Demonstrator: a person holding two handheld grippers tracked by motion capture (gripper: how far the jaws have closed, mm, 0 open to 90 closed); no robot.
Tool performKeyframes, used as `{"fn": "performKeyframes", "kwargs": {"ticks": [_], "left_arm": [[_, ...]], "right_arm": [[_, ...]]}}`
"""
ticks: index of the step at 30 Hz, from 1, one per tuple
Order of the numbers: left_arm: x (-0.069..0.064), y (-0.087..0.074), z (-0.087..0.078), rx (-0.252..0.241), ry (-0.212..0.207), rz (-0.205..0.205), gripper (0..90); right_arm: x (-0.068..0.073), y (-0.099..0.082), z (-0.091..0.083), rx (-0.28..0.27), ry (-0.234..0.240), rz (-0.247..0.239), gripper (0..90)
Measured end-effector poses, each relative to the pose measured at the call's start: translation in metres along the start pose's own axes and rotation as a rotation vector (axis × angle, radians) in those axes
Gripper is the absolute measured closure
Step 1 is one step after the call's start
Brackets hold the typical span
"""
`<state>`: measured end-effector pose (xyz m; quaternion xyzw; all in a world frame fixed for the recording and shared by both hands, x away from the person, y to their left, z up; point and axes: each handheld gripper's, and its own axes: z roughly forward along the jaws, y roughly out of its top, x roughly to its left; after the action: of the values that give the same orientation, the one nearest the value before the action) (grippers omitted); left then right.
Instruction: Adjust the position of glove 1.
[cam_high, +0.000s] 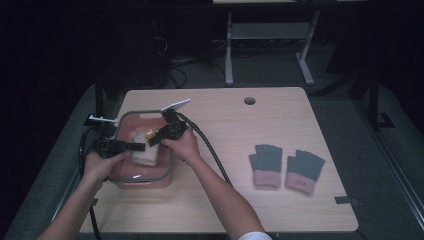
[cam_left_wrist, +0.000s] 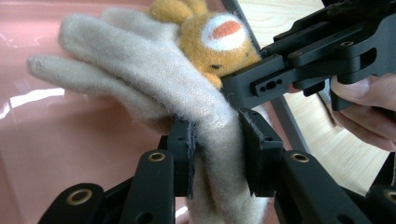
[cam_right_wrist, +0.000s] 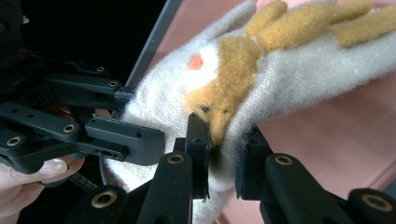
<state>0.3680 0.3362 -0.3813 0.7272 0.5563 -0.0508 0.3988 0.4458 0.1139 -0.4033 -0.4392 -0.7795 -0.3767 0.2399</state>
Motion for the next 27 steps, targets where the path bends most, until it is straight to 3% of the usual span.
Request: {"fn": "performKeyframes", "kwargs": {"ticks": [4,18,25,27], "left_arm": [[0.003,-0.003,0.000,0.006,0.013,-0.009,68.0],[0.003,-0.006,0.006,0.016,0.053,-0.040,68.3],[0.003,-0.006,0.008,0.026,0.077,-0.041,68.5],[0.002,-0.006,0.008,0.039,0.092,-0.025,68.7]], "right_arm": [[0.001,-0.001,0.000,0.028,-0.016,-0.006,75.3],[0.002,-0.001,0.000,0.047,-0.052,-0.006,75.3],[0.005,-0.001,-0.011,0.039,-0.057,-0.012,74.2],[0.005,-0.001,-0.014,0.041,-0.063,-0.018,73.3]]}}
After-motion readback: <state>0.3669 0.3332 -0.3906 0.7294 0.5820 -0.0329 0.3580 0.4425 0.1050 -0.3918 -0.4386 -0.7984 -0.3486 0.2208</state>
